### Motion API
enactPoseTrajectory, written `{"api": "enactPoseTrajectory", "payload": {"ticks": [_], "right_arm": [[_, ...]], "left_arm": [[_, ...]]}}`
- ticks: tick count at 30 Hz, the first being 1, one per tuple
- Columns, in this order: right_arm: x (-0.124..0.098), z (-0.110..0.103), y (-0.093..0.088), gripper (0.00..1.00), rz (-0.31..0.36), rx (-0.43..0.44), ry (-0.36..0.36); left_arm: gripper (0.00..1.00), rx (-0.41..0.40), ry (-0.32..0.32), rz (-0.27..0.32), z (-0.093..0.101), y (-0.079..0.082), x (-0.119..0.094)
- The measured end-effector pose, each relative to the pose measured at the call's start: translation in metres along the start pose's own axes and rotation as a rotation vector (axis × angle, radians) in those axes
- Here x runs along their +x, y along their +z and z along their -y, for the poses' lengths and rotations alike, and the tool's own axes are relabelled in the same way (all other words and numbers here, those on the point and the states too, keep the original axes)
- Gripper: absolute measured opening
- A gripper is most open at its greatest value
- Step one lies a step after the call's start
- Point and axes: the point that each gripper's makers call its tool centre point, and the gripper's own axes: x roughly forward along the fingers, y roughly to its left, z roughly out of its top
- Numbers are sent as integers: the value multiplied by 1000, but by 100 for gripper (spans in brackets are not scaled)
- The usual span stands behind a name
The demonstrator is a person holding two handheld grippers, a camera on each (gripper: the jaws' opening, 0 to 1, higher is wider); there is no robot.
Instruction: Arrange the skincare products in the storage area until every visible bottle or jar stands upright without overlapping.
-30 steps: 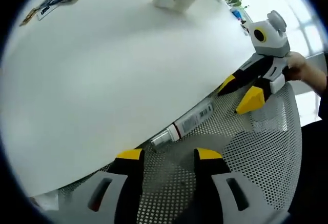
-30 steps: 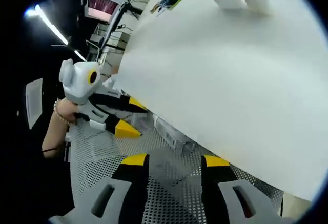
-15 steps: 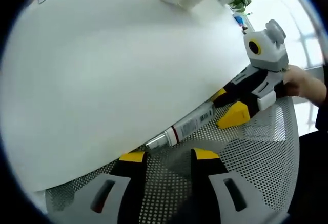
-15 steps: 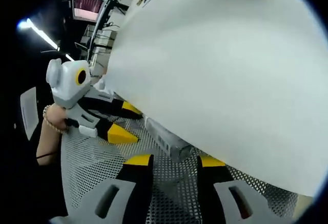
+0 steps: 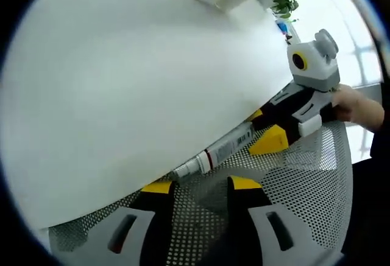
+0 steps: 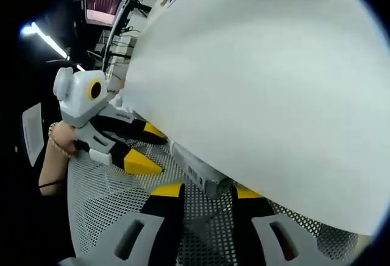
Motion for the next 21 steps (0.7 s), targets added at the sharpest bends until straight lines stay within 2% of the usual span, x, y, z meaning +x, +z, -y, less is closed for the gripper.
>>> {"api": "enactPoseTrajectory", "payload": {"ticks": [3,15,21], "right_arm": [[-1,0,1,27,8,-5,-4],[-9,-11,4,25,30,-71,2],[-12,-14,6,25,46,-66,22]], "left_arm": [[31,4,-4,0,1,0,0],[31,-13,-16,4,-2,1,2],[31,-23,-25,6,-3,0,3]]}}
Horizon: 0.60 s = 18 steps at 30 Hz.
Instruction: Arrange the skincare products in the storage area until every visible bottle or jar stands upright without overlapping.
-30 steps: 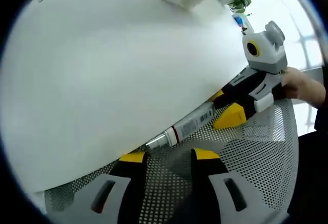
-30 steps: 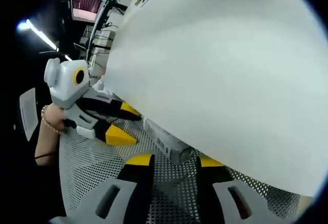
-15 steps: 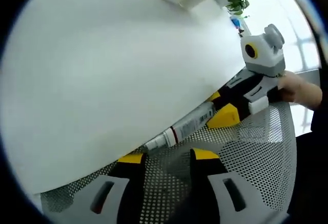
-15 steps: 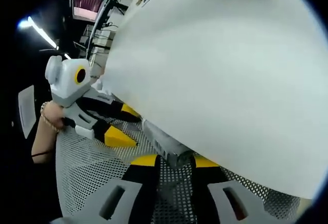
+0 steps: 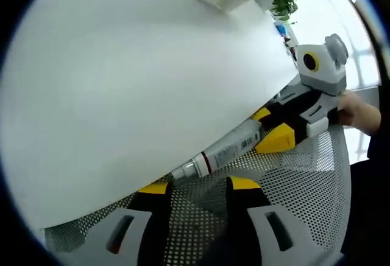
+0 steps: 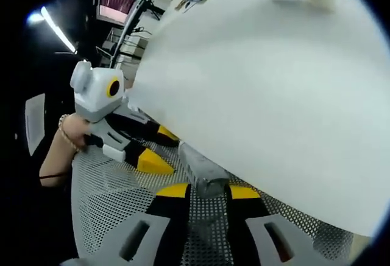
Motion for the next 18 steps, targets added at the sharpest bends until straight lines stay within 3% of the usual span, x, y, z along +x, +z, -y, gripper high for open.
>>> {"api": "enactPoseTrajectory", "payload": {"ticks": [7,10,12,15,18], "right_arm": [[-3,13,-12,31,-81,-75,-79],[1,13,-12,31,-73,-40,-65],[8,12,-8,35,-57,41,-38],[10,14,-9,35,-63,32,-52],[7,4,-9,36,-42,-14,-40]], "left_arm": [[29,-5,-17,-2,5,0,2],[29,-6,-21,-3,5,0,4],[29,-4,-17,-5,4,0,5],[29,-4,-21,-5,4,0,4],[29,1,-21,-6,3,0,5]]}}
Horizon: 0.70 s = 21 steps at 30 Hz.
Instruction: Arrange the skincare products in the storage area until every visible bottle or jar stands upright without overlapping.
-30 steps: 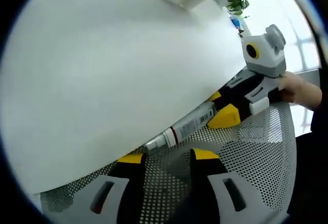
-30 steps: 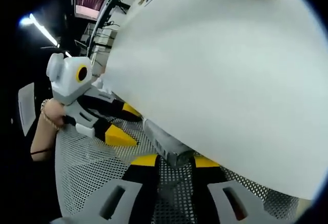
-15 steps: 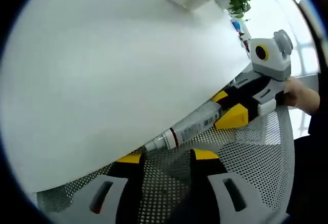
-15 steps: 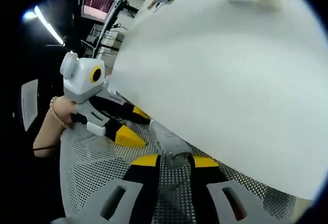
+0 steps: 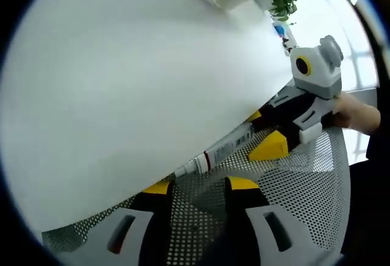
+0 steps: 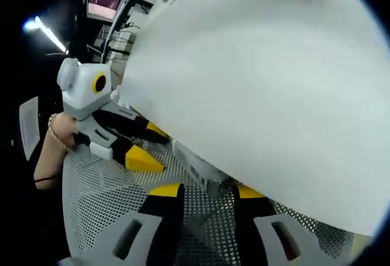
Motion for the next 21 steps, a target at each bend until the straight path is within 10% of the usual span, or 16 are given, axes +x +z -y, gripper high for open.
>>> {"api": "enactPoseTrajectory", "payload": {"ticks": [14,21], "right_arm": [[-14,-23,23,24,138,-104,75],[0,-28,19,25,95,-265,13]], "left_arm": [[30,-5,-8,-2,0,-1,1],[29,-18,-16,5,2,-1,1]]}}
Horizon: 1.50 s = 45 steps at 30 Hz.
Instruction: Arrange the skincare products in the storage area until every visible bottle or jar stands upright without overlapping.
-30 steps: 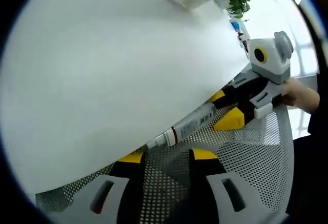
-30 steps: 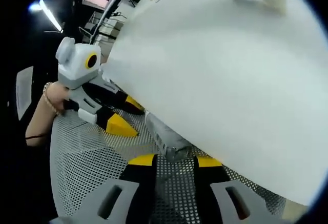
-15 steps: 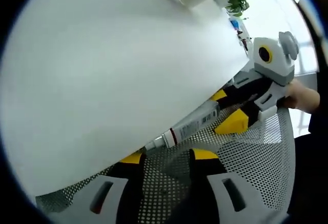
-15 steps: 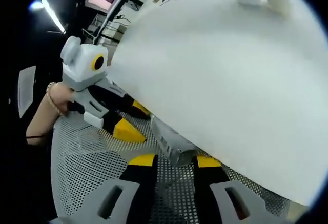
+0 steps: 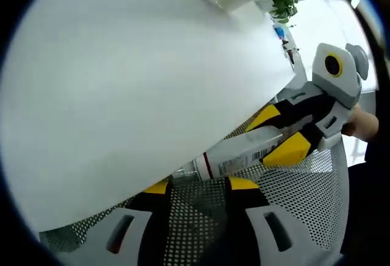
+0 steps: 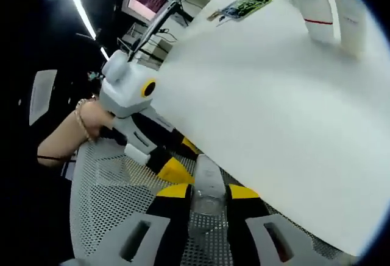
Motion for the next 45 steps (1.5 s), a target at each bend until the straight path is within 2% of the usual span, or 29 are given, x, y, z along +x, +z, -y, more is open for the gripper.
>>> {"api": "enactPoseTrajectory", "payload": {"ticks": [3,6,7,8,11,16,21,27,34,37,39,43,45], "right_arm": [[5,2,-2,25,-11,-11,-7],[10,13,-9,15,-59,3,-47],[8,11,-11,15,-71,-24,-45],[7,11,-9,14,-60,-66,-44],[1,7,-1,13,-13,-73,-29],[-5,3,7,12,-12,-130,-20],[-15,2,11,12,1,-129,-14],[-31,2,19,12,49,-87,2],[-52,4,34,12,126,6,30],[-62,6,41,12,156,30,22],[-65,14,48,12,170,45,10],[-73,19,68,12,245,136,39],[-77,15,80,12,297,189,74]], "left_arm": [[29,-2,-1,-2,-1,0,1],[29,-7,-3,-6,-4,1,2],[29,-7,-3,-7,-4,1,1],[29,-7,-4,-6,-5,1,2],[29,-23,-10,-1,-8,2,1],[30,-28,-17,-3,-4,1,1],[31,-25,-24,-2,1,0,-1],[34,22,-42,26,12,4,-16],[40,50,-49,121,18,17,-37],[45,62,-31,153,16,22,-42],[45,55,-37,170,20,26,-45],[45,29,-89,211,32,36,-46],[45,2,-151,264,43,48,-46]]}}
